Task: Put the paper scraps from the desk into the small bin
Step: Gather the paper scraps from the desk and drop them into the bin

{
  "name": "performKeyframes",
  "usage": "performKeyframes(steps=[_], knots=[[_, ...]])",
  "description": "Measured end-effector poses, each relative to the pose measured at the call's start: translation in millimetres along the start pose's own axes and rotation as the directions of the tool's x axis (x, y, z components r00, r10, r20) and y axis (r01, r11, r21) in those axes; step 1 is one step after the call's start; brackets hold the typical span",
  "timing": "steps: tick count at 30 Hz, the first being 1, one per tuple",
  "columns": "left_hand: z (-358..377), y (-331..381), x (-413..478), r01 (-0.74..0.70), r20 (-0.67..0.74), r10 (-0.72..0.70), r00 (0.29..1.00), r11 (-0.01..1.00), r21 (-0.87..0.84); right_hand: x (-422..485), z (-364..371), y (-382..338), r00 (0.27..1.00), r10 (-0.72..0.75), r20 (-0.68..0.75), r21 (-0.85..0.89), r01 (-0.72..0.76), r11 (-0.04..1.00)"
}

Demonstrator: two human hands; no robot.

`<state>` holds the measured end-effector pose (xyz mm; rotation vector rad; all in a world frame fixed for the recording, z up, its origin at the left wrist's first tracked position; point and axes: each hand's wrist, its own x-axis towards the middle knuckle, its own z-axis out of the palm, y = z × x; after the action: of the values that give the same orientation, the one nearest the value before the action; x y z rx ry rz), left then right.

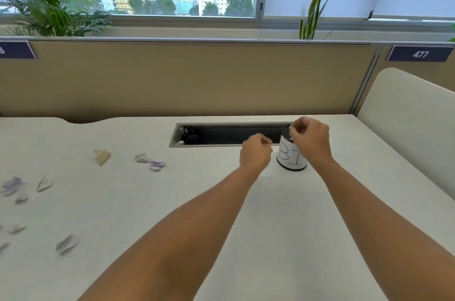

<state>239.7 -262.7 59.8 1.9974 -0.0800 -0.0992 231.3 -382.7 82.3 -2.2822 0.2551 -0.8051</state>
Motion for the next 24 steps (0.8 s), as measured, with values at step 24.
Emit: performKeyframes(steps=[24], knots=[[-215.7,-192.4,-201.5,0.050,-0.350,0.270,0.897,0.724,0.688,-225.0,102.6,-79.7,0.807,-0.190,0.559,0.080,0.176,0.981]])
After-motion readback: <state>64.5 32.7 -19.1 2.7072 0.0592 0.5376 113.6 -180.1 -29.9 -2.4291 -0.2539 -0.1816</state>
